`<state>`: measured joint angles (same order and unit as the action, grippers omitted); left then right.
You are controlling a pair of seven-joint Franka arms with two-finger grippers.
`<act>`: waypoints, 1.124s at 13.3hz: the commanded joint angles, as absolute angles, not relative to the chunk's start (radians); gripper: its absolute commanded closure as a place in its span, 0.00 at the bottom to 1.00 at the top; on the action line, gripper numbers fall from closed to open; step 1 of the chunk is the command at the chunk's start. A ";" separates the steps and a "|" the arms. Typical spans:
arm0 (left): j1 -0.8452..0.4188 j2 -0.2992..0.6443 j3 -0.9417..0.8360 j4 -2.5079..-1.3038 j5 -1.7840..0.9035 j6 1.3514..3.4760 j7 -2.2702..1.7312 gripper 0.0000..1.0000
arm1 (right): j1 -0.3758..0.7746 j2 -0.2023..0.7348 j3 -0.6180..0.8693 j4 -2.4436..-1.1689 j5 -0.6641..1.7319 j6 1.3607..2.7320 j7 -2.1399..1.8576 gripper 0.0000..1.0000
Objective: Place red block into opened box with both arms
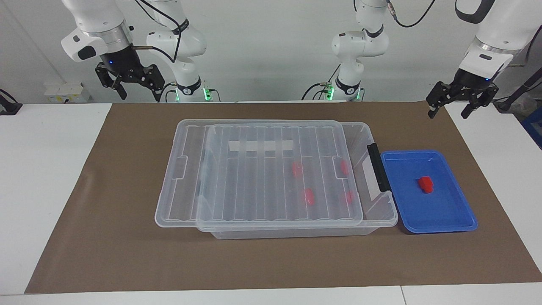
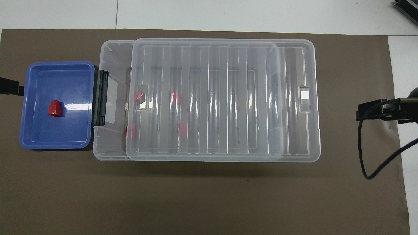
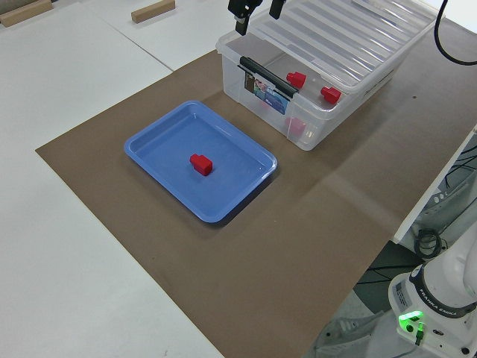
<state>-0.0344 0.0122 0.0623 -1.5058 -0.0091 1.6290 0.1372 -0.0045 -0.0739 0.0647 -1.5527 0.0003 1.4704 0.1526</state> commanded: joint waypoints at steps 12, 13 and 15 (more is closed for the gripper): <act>-0.040 -0.014 0.069 -1.534 -0.017 1.624 0.132 0.00 | -0.015 -0.120 0.061 -1.800 0.021 1.745 0.135 0.00; -0.040 -0.014 0.069 -1.534 -0.017 1.623 0.132 0.00 | -0.015 -0.117 0.061 -1.846 0.021 1.816 0.137 0.00; -0.040 -0.014 0.069 -1.534 -0.017 1.623 0.132 0.00 | -0.009 -0.088 0.066 -1.899 0.021 1.926 0.149 0.00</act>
<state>-0.0344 0.0122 0.0623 -1.5062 -0.0091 1.6290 0.1372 -0.0061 -0.0816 0.0592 -1.8217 0.0024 1.8325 0.1526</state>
